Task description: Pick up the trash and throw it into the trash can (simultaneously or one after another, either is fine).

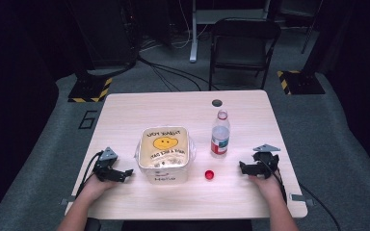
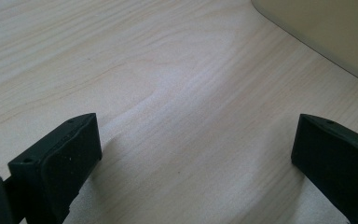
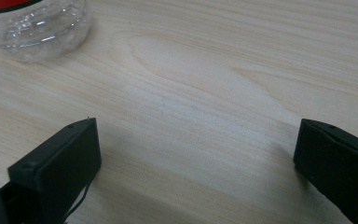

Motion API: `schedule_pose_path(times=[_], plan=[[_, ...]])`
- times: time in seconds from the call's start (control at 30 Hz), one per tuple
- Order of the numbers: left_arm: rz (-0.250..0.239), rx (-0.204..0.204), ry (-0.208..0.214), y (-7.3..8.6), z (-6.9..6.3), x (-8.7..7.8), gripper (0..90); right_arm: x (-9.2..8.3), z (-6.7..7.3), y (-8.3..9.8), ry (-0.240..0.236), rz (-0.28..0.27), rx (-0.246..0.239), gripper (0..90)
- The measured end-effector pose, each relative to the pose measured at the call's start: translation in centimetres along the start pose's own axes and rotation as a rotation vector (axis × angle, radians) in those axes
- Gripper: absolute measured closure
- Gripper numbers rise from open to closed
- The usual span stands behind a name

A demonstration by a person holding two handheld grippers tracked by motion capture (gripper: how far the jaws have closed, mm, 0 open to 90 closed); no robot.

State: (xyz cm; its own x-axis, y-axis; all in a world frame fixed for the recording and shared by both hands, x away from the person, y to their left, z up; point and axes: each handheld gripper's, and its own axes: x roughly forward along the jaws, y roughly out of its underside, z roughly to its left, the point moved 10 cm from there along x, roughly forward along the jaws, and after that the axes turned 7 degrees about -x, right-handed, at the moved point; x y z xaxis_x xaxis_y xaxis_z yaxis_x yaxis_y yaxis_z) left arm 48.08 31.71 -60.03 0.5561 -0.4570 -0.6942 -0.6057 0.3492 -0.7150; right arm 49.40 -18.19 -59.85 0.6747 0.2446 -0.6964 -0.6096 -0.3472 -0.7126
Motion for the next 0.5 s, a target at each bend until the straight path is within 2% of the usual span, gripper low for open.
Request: schedule_pose_path(times=[0.2,0.23,0.4,0.43,0.47,0.5], plan=[[-0.003,0.000,0.002,-0.17,0.10,0.17,1.1,-0.28,0.24,0.16,-0.016,-0.008,-0.016,1.5],[-0.007,-0.014,0.005,-0.18,-0.01,0.21,1.1,-0.31,0.31,0.16,-0.021,-0.011,-0.016,2.5],[-0.003,-0.015,-0.002,-0.17,0.02,0.20,1.1,-0.77,0.54,0.14,-0.040,-0.039,-0.042,15.5],[0.006,-0.001,-0.004,-0.17,0.09,0.19,1.0,-0.80,0.63,0.10,-0.040,-0.045,-0.038,15.7],[0.005,-0.004,-0.003,-0.21,0.06,0.25,0.2,-0.83,0.56,0.15,-0.043,-0.042,-0.049,15.9],[0.011,-0.007,0.002,-0.22,0.01,0.28,0.1,-0.81,0.61,0.08,-0.041,-0.042,-0.037,16.7]])
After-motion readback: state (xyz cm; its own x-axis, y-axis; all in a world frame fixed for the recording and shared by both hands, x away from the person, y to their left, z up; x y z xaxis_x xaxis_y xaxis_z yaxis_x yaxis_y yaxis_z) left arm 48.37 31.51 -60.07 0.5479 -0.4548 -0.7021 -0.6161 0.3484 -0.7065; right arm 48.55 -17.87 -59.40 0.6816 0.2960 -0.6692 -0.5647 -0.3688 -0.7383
